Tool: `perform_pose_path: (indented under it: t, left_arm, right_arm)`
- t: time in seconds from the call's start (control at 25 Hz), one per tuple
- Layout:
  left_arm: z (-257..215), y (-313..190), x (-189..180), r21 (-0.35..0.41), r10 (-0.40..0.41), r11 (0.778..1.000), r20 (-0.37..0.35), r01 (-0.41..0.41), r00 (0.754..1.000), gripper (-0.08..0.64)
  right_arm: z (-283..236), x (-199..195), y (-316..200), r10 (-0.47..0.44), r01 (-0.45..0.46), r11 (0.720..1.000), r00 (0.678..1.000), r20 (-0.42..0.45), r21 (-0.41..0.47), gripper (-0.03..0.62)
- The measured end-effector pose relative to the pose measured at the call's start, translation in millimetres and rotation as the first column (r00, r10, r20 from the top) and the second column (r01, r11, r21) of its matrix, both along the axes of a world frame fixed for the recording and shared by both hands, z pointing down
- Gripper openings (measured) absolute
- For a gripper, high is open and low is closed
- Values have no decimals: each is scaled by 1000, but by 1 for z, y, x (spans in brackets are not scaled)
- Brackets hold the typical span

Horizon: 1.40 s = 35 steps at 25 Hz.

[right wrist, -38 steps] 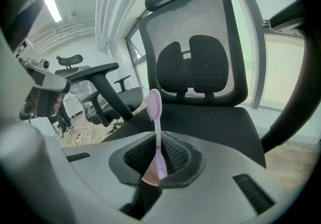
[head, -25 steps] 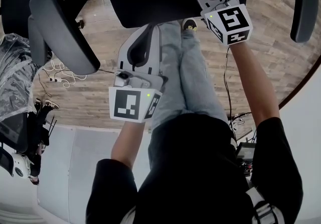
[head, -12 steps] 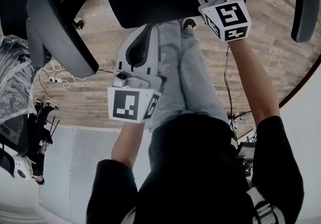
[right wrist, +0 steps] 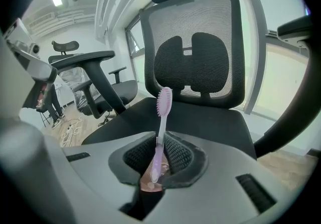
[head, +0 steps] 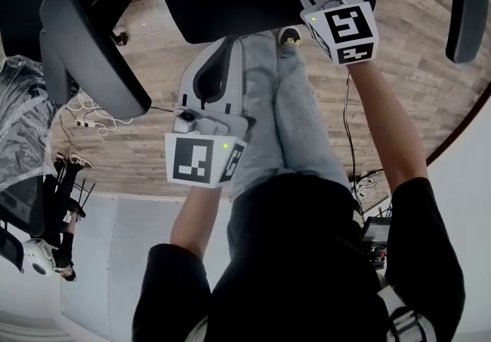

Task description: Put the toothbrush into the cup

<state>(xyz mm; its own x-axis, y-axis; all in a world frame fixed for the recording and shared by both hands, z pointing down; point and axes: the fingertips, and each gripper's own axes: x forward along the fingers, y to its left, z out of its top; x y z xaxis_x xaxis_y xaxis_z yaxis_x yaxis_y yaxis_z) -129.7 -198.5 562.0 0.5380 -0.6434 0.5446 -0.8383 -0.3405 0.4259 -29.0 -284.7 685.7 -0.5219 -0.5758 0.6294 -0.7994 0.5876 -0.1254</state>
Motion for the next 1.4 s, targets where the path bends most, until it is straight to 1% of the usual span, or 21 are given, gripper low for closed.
perform_pose_path:
  t: [0.68,0.88,1.08,1.4]
  left_arm:
    - [2,3,-2,1,-9,1000,-4,9,1000,23]
    - [2,4,0,3,-5,1000,-1,5,1000,23]
    - [4,5,-1,-1,-11,1000,-3,11,1000,23]
    - [5,5,-1,-1,-9,1000,0,9,1000,23]
  right_arm:
    - [2,3,2,1,0,1000,998,-59,14,44]
    - [1,2,4,-23,27,999,995,-95,34,49]
    - [5,3,5,-9,9,1000,997,-72,13,84]
    - [8,4,9,-14,14,1000,997,-77,10,86]
